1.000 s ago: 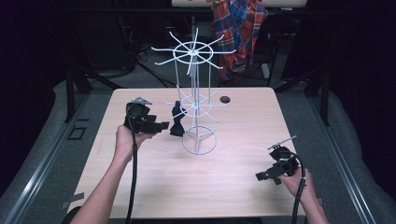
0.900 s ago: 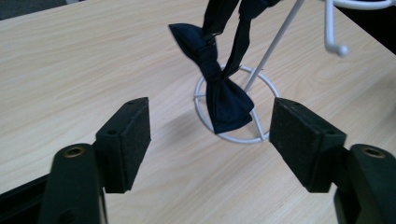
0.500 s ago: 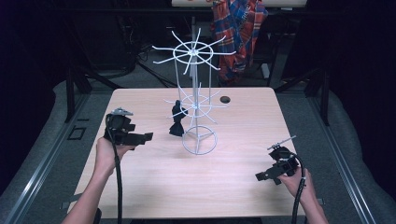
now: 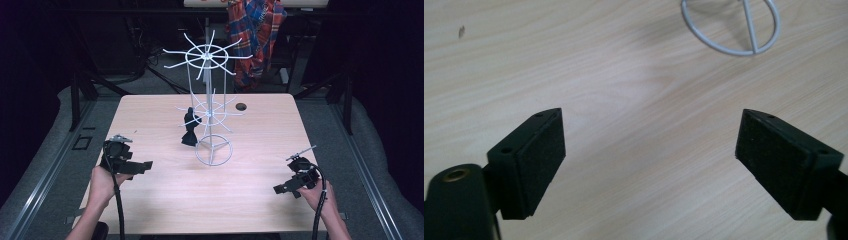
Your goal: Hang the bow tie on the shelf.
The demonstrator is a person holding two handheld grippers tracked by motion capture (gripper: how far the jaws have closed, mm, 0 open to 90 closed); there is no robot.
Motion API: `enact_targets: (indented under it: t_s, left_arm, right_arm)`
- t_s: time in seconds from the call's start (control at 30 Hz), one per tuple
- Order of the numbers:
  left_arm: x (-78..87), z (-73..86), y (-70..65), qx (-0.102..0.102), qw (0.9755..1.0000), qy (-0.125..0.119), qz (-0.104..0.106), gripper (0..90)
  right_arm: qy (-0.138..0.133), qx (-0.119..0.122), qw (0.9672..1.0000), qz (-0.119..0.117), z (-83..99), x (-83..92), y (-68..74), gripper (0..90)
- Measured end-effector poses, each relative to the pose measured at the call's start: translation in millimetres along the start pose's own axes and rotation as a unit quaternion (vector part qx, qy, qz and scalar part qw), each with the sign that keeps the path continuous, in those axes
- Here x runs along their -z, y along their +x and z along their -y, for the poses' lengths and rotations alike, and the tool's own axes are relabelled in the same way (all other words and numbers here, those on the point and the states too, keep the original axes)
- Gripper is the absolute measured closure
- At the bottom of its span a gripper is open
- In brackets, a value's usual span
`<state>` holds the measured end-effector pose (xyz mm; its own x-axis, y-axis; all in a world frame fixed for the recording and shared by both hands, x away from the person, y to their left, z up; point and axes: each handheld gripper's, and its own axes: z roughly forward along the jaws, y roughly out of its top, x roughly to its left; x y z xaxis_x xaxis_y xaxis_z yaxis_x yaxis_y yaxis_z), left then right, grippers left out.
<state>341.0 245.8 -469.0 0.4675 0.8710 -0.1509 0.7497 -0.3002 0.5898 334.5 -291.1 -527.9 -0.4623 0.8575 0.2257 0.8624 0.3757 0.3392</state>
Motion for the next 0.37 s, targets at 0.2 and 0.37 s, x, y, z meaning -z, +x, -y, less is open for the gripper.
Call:
enact_targets:
  t_s: [0.2,0.37]
  left_arm:
    - [-13.8,19.7,0.1,0.013,0.9994,0.031,0.000,6.2]
    - [-20.9,16.9,-5.3,0.012,0.9993,0.034,0.007,3.9]
  right_arm:
    - [-0.007,-0.002,1.0000,-0.005,0.4,-0.9,-0.1,4.5]
    - [0.003,0.009,0.9999,-0.011,-1.9,-0.5,-0.8,4.5]
